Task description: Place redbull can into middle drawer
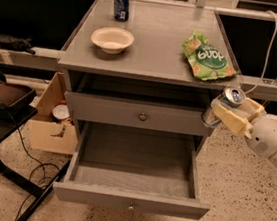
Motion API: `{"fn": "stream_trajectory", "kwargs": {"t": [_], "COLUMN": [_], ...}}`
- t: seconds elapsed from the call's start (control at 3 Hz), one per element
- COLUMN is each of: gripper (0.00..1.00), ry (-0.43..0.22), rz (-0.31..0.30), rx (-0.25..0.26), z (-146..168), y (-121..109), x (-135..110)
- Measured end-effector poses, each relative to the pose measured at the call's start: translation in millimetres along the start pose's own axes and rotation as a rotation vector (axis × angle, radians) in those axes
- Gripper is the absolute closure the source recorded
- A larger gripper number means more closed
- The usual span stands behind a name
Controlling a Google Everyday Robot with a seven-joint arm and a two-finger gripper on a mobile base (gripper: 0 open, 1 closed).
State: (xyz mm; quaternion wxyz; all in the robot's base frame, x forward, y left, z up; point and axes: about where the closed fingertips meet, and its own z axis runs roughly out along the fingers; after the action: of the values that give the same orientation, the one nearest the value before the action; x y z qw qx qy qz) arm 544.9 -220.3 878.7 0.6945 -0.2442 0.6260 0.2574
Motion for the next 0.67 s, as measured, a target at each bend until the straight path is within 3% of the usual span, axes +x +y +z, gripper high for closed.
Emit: {"fn": "stream_trajectory", "kwargs": {"t": [0.33,0.67], "gripper": [1.00,1.00], "ry": [0.000,0.029], "rz": [0.000,0.006], "rx": [0.000,-0.056], "z": [0.0,19.9], "y": [0.0,5.4], "x": [0.0,15.1]}}
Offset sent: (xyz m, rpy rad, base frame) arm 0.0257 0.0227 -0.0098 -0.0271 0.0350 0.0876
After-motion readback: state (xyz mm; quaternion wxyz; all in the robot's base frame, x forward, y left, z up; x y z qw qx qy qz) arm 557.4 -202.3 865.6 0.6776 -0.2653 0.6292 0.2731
